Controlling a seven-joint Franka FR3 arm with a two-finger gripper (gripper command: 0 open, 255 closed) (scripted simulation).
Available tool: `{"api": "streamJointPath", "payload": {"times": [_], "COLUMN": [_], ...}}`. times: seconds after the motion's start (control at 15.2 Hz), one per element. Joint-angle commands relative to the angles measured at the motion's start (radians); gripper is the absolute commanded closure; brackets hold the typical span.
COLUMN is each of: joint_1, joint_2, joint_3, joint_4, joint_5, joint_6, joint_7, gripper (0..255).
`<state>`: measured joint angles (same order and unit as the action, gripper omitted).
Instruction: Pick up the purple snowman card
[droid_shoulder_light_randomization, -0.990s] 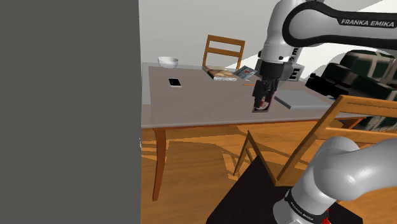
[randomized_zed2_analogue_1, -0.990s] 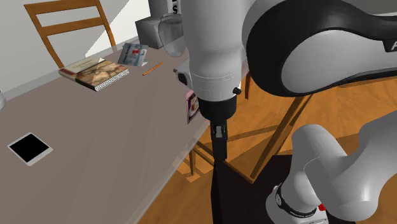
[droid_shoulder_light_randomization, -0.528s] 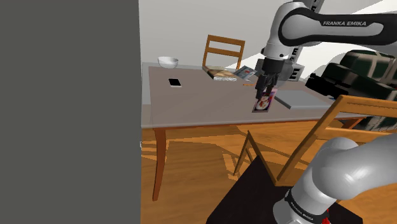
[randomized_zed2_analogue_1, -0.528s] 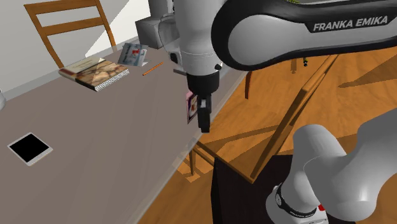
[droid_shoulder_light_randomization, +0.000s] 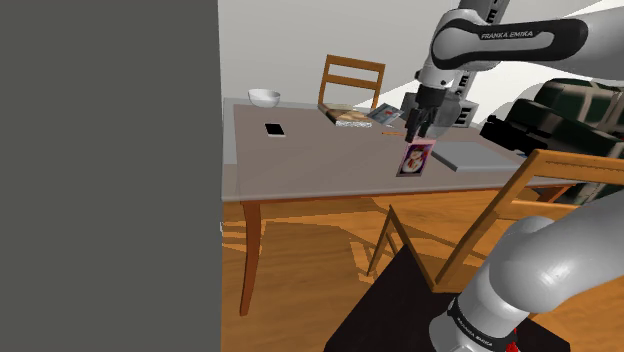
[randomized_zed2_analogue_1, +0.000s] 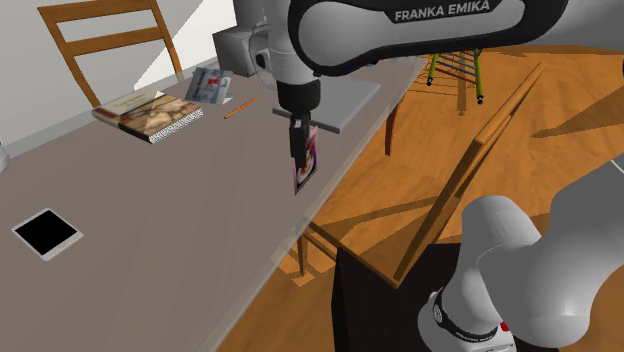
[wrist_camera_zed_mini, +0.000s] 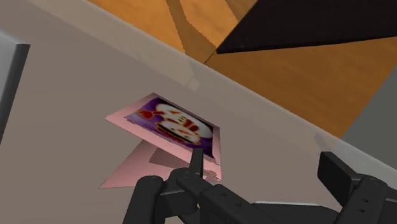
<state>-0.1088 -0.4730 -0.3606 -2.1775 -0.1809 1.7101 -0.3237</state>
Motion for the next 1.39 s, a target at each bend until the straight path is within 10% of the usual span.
{"api": "streamJointPath", "payload": {"times": [0.0,0.73,0.79,1.32], "joint_1": [-0.004,-0.010,-0.010,-0.010], "joint_2": [0.042,0.095,0.095,0.097], "joint_3": [-0.036,-0.084,-0.084,-0.085], "joint_4": [0.035,-0.017,-0.019,-0.018], "joint_5": [-0.001,0.000,0.000,0.000], "joint_6": [0.025,0.146,0.147,0.147], "joint_7": [-0.045,-0.087,-0.087,-0.088], "gripper": [0,0,255,255]}}
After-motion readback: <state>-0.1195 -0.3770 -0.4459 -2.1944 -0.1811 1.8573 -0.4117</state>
